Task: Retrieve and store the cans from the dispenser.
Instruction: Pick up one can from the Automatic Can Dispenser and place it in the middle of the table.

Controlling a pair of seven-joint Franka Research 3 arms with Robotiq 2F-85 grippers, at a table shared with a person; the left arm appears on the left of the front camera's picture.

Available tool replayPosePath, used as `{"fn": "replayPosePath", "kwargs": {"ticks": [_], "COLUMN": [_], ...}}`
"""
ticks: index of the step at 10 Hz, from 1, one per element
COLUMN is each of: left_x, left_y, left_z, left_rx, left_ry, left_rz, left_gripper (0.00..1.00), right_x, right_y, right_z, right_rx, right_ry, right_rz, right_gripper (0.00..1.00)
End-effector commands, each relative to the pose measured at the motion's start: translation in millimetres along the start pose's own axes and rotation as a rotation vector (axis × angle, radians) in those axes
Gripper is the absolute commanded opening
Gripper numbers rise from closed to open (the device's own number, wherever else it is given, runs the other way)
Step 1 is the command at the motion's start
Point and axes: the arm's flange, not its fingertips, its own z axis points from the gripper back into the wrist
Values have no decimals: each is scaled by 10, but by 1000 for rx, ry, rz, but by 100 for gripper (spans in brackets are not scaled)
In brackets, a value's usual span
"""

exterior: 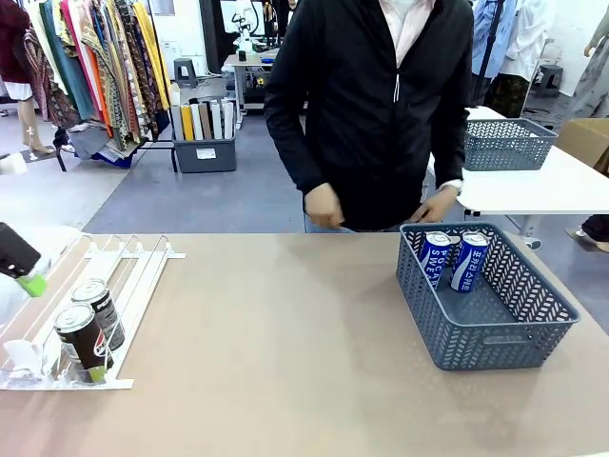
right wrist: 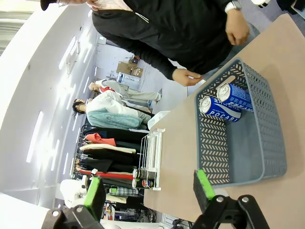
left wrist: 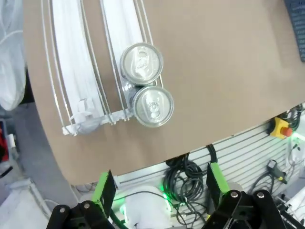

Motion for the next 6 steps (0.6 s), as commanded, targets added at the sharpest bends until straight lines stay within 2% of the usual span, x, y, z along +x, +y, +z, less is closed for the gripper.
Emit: {"fn": "replayPosePath", "kwargs": {"ticks": [1,2,6], "left_x": [200,289,529], "left_y": [-138,-156,-203], "left_z": [-333,-482,-974], "left_rx": [86,140,164], "left_ry": [-21,3,130], "left_rz": [118,167,202], "left_gripper": [100,100,100], "right_x": [12,12,12], "right_y": [11,11,11], "right_z": [-16,-16,-16], "right_rx": [25,25,25], "right_ry": [-15,-15,-15], "right_rz": [21,21,21], "right_gripper": [100,100,100]}}
